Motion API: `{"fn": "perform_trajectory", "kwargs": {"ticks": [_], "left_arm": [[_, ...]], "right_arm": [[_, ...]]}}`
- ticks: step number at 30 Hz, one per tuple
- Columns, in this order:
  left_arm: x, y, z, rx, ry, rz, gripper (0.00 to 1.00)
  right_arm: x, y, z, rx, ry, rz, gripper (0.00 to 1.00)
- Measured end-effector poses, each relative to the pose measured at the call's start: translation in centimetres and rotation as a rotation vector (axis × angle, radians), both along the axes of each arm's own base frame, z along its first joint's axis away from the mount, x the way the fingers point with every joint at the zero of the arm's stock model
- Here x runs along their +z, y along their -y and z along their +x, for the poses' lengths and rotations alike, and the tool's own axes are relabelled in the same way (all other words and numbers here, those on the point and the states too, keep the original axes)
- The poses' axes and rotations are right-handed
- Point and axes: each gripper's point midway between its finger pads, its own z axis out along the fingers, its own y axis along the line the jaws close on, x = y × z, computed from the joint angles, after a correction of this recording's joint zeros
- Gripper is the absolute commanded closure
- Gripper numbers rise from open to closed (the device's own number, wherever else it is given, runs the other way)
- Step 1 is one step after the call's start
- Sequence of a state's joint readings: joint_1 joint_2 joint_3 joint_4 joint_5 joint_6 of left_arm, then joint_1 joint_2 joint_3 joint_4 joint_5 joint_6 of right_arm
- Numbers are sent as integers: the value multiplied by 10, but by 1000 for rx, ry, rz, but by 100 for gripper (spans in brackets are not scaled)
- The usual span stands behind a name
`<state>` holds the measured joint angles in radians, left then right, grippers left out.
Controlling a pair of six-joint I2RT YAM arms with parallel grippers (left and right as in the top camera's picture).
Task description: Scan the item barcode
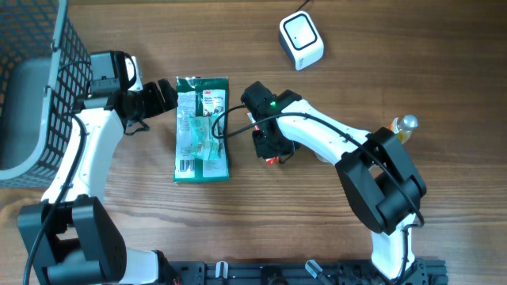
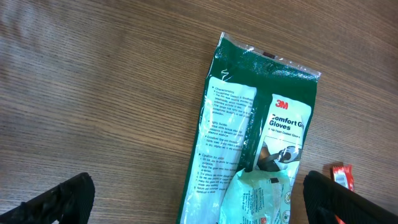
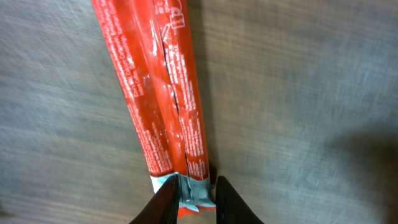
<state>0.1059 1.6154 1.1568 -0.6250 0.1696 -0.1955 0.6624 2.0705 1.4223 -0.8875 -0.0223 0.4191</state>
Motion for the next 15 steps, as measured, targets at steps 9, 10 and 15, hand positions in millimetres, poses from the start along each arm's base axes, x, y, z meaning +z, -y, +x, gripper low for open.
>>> {"fn": "perform_trajectory", "kwargs": {"ticks": [9,10,15], "left_arm": [[0,0,0,0,0,0,0],[0,0,0,0,0,0,0],[0,0,0,0,0,0,0]], "right_arm": [[5,8,27,255,133,-92,70],[10,12,27,253,121,-114,69],[58,9,36,138,146,-116,10]]}}
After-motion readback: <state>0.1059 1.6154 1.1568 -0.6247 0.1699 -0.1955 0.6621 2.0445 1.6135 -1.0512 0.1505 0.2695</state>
